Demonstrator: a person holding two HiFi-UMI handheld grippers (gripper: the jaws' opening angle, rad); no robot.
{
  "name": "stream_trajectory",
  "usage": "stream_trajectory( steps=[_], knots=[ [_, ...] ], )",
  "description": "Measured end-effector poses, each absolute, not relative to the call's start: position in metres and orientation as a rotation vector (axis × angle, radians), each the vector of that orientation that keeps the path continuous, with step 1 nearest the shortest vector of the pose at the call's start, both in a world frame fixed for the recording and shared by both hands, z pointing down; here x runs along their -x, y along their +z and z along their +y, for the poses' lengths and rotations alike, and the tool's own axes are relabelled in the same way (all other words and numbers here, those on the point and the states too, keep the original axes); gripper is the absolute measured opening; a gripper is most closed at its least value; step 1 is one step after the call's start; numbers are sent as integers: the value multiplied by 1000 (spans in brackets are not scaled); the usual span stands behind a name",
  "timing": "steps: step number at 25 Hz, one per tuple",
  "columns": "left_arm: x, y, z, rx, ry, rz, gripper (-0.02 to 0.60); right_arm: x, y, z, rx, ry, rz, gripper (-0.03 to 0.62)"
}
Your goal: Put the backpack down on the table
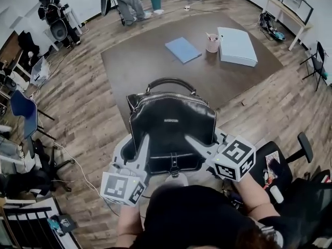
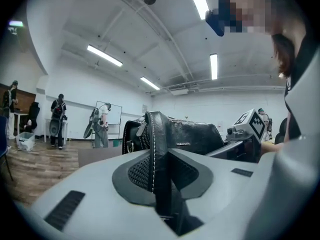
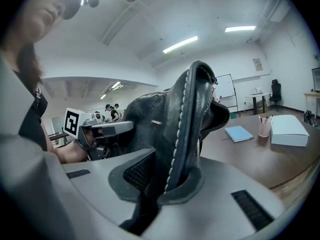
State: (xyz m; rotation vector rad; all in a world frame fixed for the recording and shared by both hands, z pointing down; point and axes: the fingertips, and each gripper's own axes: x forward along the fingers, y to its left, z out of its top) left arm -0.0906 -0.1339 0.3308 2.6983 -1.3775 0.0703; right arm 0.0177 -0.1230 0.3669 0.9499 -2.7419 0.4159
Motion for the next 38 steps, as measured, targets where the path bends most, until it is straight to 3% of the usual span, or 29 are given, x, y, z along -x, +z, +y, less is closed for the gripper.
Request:
stream_trajectory(
  steps=[15, 38],
  knots=[
    [92, 322, -268, -2743, 3, -1280, 81, -16, 359, -256, -1042, 361, -2708, 44],
    [40, 359, -400, -2565, 14, -1632, 83, -70, 399, -416, -752, 390, -2786, 57]
  ],
)
